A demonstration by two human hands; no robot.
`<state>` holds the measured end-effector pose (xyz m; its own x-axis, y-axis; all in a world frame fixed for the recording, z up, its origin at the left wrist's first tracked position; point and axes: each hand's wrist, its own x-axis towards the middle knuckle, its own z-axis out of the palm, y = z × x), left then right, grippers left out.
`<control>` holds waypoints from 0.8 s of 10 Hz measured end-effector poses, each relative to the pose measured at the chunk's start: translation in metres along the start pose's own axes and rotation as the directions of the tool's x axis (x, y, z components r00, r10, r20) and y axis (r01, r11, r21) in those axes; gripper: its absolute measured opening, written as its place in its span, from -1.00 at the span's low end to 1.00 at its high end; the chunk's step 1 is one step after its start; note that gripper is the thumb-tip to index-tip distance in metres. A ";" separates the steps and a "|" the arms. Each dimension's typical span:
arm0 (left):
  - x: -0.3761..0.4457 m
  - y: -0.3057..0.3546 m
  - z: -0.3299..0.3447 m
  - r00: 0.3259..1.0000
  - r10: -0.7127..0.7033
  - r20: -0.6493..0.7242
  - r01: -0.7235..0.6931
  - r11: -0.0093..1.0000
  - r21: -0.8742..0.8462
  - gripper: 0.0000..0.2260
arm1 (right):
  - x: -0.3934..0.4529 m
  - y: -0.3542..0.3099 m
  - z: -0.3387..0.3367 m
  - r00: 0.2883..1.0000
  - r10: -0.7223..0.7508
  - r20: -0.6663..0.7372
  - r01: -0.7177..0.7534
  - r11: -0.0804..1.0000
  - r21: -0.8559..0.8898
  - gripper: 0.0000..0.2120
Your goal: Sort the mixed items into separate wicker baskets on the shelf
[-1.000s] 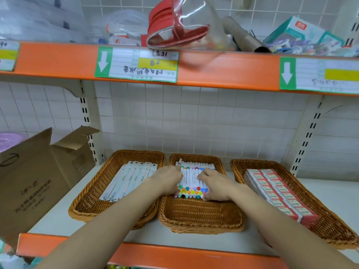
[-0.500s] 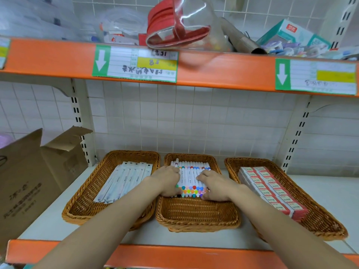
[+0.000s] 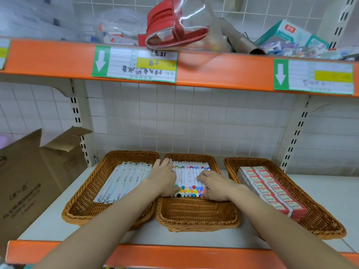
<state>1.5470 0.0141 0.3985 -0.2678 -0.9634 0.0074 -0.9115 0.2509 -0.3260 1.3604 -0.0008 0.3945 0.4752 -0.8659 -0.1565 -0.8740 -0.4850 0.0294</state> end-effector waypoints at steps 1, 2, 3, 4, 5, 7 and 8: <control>-0.001 -0.002 0.000 1.000 0.004 -0.003 -0.004 0.999 -0.041 -0.40 | 0.000 0.000 0.000 1.000 -0.007 -0.007 0.007 1.000 0.001 -0.33; 0.000 -0.008 0.001 0.999 0.040 -0.020 -0.042 0.992 -0.115 -0.40 | -0.001 0.001 0.000 1.000 -0.009 -0.008 0.009 1.000 0.004 -0.32; 0.002 -0.014 0.001 0.998 0.061 -0.022 -0.064 0.984 -0.167 -0.42 | -0.001 0.002 0.001 1.000 -0.010 -0.009 0.010 1.000 0.007 -0.33; 0.003 -0.017 0.000 0.997 0.074 -0.016 -0.076 0.984 -0.162 -0.40 | -0.001 0.002 0.001 1.000 -0.012 -0.013 0.012 1.000 0.004 -0.32; 0.004 -0.013 0.003 0.994 0.113 0.003 -0.112 0.984 -0.140 -0.37 | -0.001 0.003 0.003 1.000 -0.015 -0.012 0.014 1.000 -0.011 -0.29; 0.011 0.001 0.007 0.990 0.140 0.009 -0.138 0.986 -0.094 -0.48 | 0.001 0.006 0.001 0.999 0.008 -0.033 -0.010 0.999 -0.051 -0.36; 0.014 0.003 0.009 0.991 0.135 0.012 -0.133 0.987 -0.090 -0.46 | 0.001 0.009 -0.001 1.000 0.006 -0.013 -0.006 0.998 -0.067 -0.33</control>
<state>1.5437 0.0008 0.3893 -0.3845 -0.9219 -0.0479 -0.8920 0.3844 -0.2377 1.3533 -0.0060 0.3955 0.4715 -0.8701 -0.1438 -0.8683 -0.4866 0.0969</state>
